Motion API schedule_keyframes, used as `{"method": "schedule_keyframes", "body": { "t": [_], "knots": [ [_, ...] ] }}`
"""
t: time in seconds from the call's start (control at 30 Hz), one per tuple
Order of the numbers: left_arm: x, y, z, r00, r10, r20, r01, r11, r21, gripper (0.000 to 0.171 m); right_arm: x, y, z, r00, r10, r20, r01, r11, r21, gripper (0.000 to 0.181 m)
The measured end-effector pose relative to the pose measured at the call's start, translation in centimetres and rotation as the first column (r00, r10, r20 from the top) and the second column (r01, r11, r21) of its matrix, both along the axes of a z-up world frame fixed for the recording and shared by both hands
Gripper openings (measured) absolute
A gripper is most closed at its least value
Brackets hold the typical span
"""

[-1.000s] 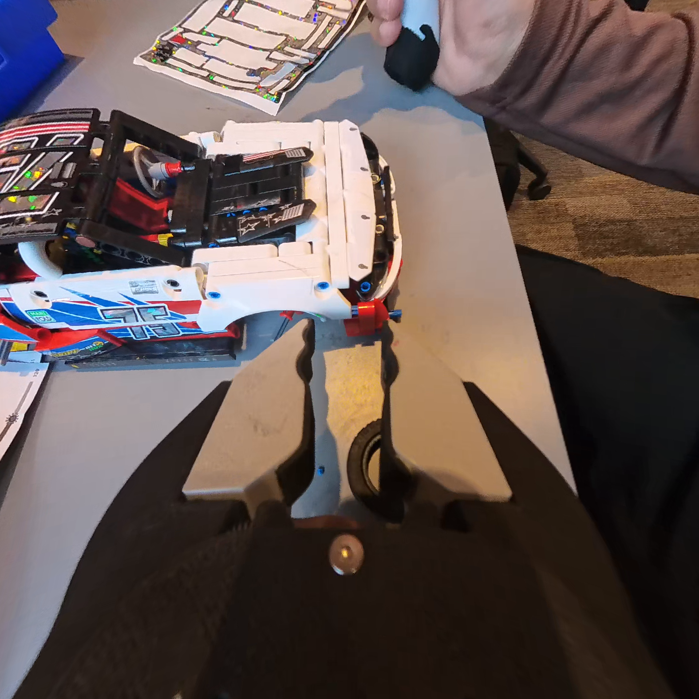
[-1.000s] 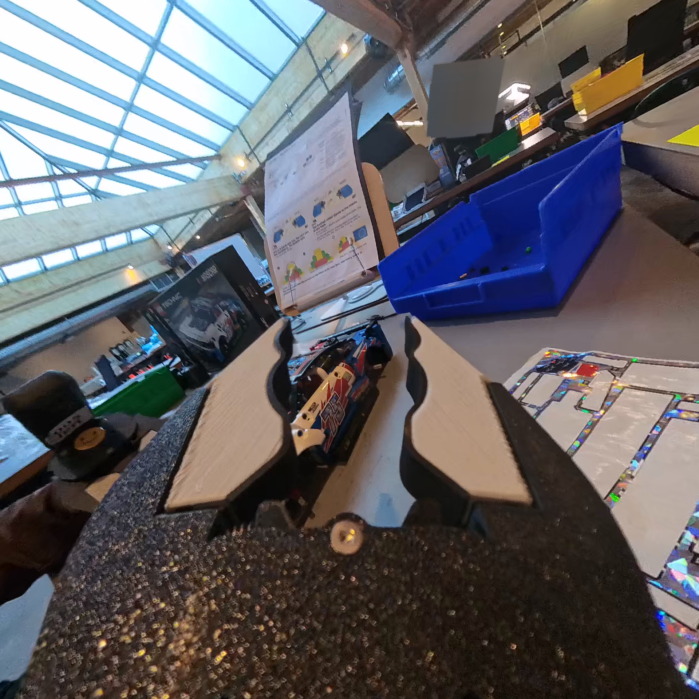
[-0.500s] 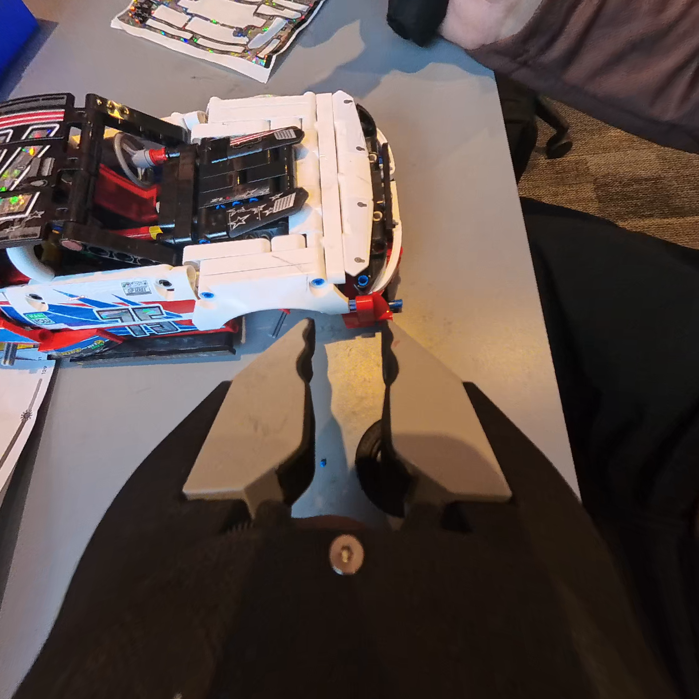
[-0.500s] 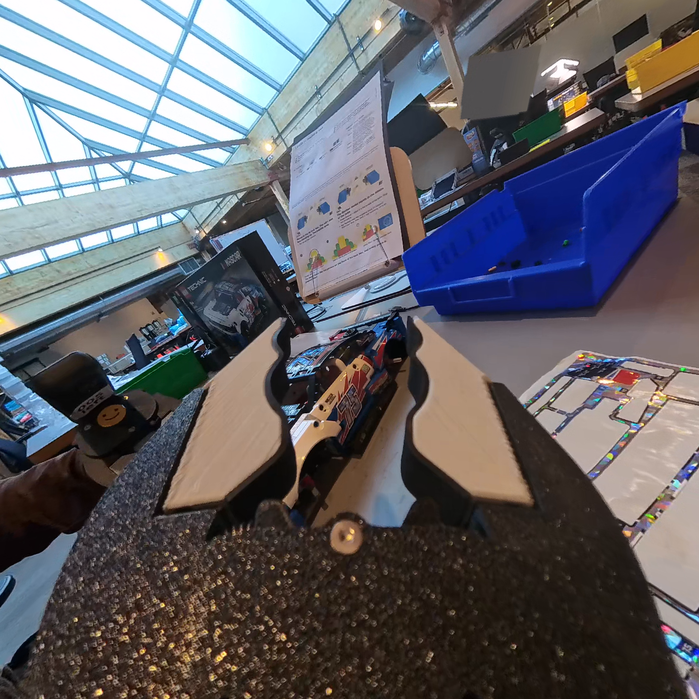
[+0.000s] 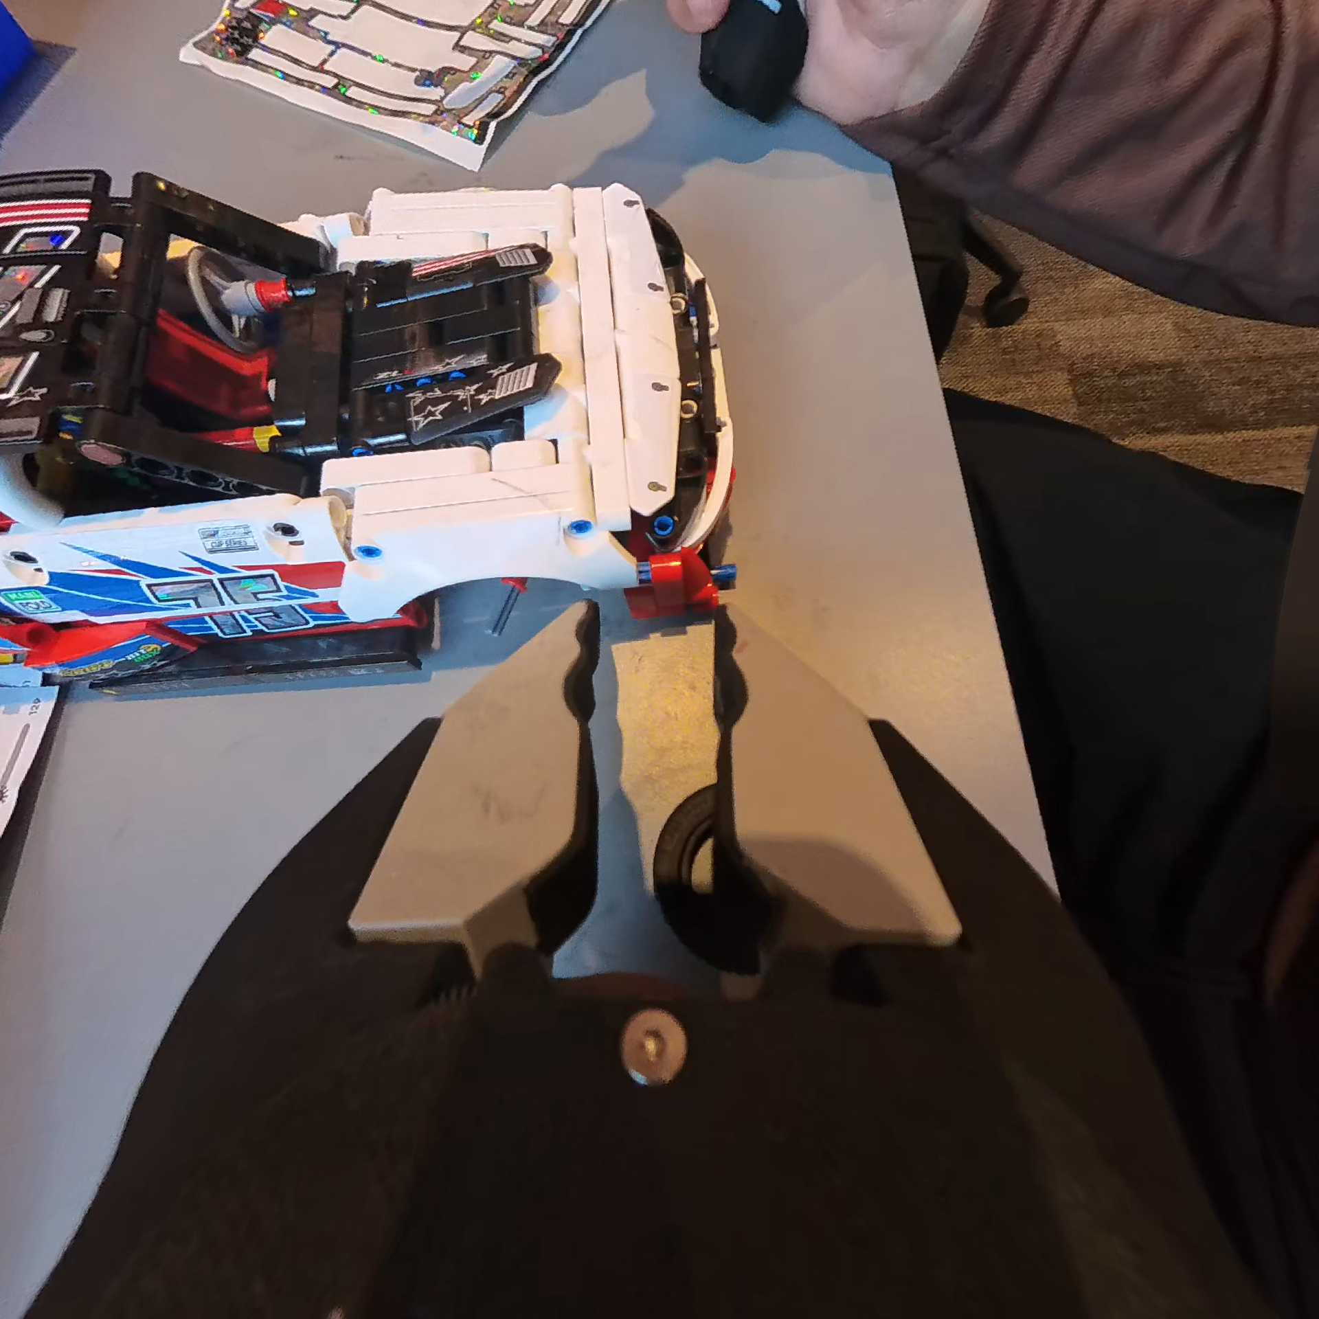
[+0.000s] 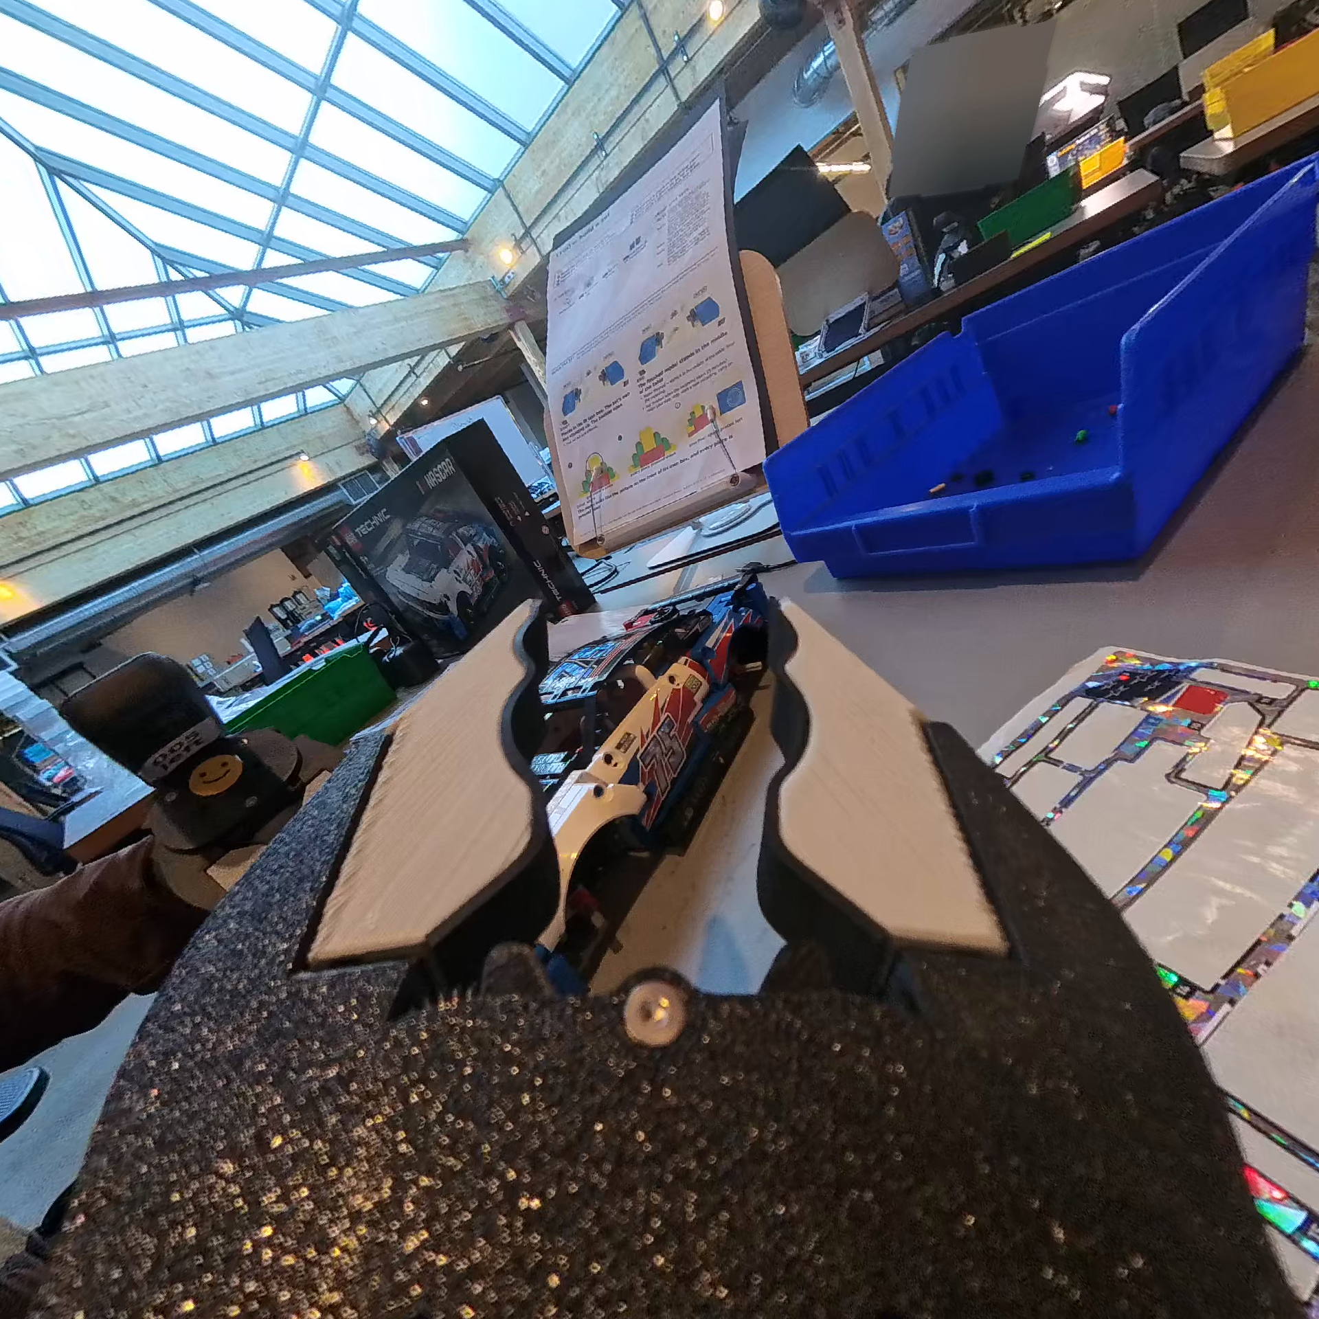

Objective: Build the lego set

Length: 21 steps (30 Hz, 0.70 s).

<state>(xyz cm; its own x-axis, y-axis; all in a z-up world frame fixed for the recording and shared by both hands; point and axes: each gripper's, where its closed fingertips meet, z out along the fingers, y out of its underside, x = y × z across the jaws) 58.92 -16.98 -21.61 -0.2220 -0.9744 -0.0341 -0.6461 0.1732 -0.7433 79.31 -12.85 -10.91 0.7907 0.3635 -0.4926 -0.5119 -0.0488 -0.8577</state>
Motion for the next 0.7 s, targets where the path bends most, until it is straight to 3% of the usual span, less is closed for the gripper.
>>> {"method": "schedule_keyframes", "body": {
  "t": [0.33, 0.57, 0.7],
  "knots": [
    [-0.3, 0.6, 2.0, 0.999, 0.001, 0.052, 0.001, 0.999, -0.035, 0.029, -2.3, -0.5, 0.4, 0.986, 0.011, 0.167, -0.014, 1.000, 0.017, 0.060],
    [-0.8, 1.5, 2.1, 0.996, 0.084, 0.040, -0.071, 0.965, -0.254, 0.030, -4.6, -2.4, 0.8, 0.950, -0.009, 0.312, -0.012, 0.998, 0.064, 0.059],
    [-0.2, 2.8, 2.8, 0.989, 0.137, 0.060, -0.107, 0.928, -0.357, 0.028, -7.7, -4.5, -0.3, 0.921, 0.029, 0.388, -0.019, 0.999, -0.029, 0.056]
  ]
}}
